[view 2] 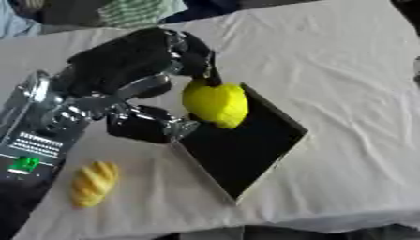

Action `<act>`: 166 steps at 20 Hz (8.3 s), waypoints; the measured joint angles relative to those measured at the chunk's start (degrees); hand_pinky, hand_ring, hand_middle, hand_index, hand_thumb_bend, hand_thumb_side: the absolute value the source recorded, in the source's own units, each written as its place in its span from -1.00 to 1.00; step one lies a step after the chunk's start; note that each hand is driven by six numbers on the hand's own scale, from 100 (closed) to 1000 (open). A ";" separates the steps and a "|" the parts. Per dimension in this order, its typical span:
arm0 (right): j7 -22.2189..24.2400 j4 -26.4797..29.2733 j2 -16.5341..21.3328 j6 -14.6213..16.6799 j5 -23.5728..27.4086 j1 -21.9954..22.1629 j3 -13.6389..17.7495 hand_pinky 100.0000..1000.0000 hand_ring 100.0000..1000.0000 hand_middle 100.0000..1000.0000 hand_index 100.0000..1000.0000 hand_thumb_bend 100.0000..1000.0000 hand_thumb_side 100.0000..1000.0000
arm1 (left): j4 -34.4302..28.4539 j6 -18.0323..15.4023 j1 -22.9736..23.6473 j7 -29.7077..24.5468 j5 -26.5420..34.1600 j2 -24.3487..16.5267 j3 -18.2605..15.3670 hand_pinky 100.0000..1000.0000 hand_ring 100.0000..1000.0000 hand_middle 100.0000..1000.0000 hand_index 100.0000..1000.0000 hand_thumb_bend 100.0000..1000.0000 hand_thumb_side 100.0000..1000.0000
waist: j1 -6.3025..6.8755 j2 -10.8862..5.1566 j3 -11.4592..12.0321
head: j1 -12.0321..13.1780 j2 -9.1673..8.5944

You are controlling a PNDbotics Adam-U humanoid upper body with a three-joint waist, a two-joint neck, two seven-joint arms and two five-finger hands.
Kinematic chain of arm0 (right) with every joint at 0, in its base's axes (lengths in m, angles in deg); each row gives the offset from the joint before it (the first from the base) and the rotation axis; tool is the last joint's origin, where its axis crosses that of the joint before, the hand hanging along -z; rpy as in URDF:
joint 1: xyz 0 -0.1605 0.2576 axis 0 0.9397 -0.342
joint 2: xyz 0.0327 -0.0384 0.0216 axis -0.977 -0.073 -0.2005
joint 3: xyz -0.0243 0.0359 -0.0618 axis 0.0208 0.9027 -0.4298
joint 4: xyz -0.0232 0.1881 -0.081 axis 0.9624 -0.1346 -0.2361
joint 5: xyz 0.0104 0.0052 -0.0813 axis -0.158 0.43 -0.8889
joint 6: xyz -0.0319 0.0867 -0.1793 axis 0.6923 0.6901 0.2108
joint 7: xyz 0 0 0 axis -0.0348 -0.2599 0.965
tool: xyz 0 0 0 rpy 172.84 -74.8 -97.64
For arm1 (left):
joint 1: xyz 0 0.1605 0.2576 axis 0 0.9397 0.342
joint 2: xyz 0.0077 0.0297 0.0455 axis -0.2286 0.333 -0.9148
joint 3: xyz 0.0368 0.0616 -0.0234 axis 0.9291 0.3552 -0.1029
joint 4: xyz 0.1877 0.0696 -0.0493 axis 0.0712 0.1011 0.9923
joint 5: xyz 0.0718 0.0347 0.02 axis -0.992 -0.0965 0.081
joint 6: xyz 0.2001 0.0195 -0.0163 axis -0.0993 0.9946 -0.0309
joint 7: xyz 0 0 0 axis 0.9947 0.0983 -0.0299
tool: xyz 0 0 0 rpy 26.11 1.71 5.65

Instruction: Pick up objects on the table and place them in the box.

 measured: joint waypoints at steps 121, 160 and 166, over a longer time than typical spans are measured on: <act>-2.28 0.00 -0.62 0.63 -0.44 2.79 2.17 0.83 0.59 0.34 0.65 -1.00 0.05 | -10.56 7.72 25.85 -12.22 -0.68 -28.25 -8.33 0.76 0.66 0.49 0.70 -0.44 -0.82 | 1.44 3.70 0.73 | 3.58 0.00; -3.29 0.00 -1.21 0.51 1.31 2.82 2.44 0.84 0.59 0.32 0.64 -1.00 0.07 | -5.32 5.68 23.43 -3.62 -19.29 -24.78 -5.71 0.41 0.12 -0.09 0.16 -0.84 -1.00 | 1.73 3.90 0.30 | 3.53 0.00; -3.61 0.00 -1.21 0.42 1.34 3.02 2.53 0.84 0.59 0.32 0.64 -1.00 0.07 | -9.44 7.14 23.46 -3.49 -16.91 -25.37 -6.07 0.39 0.09 -0.16 0.12 -0.99 -1.00 | 1.73 3.88 0.47 | 3.24 0.00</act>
